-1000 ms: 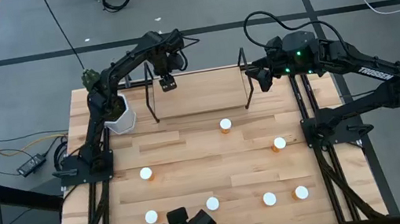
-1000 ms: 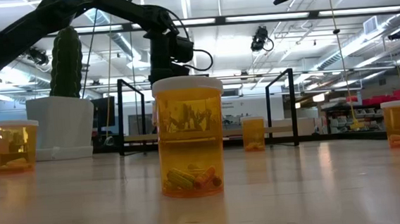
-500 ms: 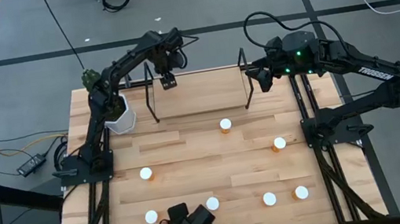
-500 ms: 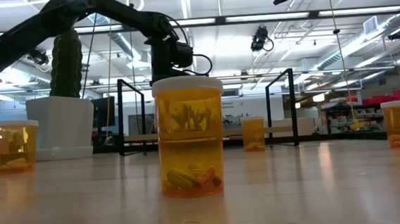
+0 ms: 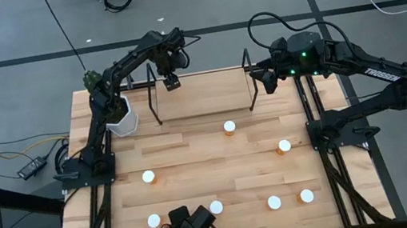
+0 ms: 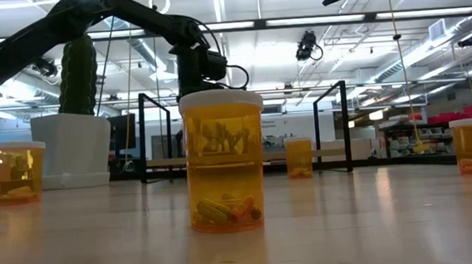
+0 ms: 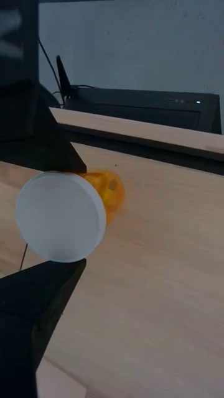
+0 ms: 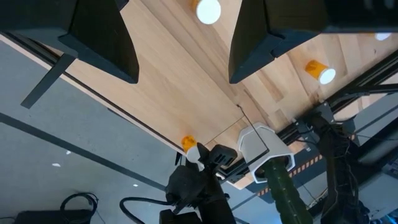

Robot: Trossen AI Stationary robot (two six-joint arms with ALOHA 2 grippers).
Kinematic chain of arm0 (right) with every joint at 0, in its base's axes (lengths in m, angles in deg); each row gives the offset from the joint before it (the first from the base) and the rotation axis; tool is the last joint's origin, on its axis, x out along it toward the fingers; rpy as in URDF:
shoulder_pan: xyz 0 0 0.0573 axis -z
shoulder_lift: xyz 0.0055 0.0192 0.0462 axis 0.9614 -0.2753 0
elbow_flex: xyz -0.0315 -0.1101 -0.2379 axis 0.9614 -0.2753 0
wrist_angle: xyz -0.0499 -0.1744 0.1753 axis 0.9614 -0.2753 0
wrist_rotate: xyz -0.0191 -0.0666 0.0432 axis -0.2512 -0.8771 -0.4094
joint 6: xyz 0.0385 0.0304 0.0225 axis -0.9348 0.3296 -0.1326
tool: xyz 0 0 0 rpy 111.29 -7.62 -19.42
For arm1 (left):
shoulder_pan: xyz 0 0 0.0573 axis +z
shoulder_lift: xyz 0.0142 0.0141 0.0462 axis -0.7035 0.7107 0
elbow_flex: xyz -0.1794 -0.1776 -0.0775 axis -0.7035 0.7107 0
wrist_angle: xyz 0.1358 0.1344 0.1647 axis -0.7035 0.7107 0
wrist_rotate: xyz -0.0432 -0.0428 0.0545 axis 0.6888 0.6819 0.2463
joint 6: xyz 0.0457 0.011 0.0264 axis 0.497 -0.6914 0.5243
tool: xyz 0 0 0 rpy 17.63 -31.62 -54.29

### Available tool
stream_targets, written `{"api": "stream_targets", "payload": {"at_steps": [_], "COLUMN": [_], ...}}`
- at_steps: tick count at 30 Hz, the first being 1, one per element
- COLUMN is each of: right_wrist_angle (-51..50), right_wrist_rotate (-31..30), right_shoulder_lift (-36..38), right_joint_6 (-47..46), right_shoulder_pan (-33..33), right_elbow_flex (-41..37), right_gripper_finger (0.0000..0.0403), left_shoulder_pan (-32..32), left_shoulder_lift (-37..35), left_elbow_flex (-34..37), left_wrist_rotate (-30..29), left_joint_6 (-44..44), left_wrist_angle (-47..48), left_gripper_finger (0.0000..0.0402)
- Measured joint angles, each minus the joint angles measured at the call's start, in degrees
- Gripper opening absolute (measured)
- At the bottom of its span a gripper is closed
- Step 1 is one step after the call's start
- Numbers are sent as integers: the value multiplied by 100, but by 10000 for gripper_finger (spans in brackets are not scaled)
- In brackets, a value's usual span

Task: Pick and place medicine bottles onto shelf by color
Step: Put the orange pill bottle on the shelf

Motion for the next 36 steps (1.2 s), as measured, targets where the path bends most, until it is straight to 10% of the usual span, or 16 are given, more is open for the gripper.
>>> {"api": "stream_targets", "payload": {"at_steps": [25, 36], "right_wrist_angle": [0, -130], "right_wrist_rotate": [46, 42], "right_shoulder_lift": [0, -17], "right_joint_6": [29, 76], "right_shoulder_pan": [0, 0], "right_elbow_flex": [0, 2], "right_gripper_finger": [257, 257], "left_shoulder_pan": [-7, -333], "left_shoulder_lift": [-33, -43], "left_elbow_flex": [-7, -1076], "left_wrist_rotate": [-193, -288], "left_joint_6": [-338, -847], "left_wrist_angle": [148, 388], "left_gripper_finger": [288, 288]}}
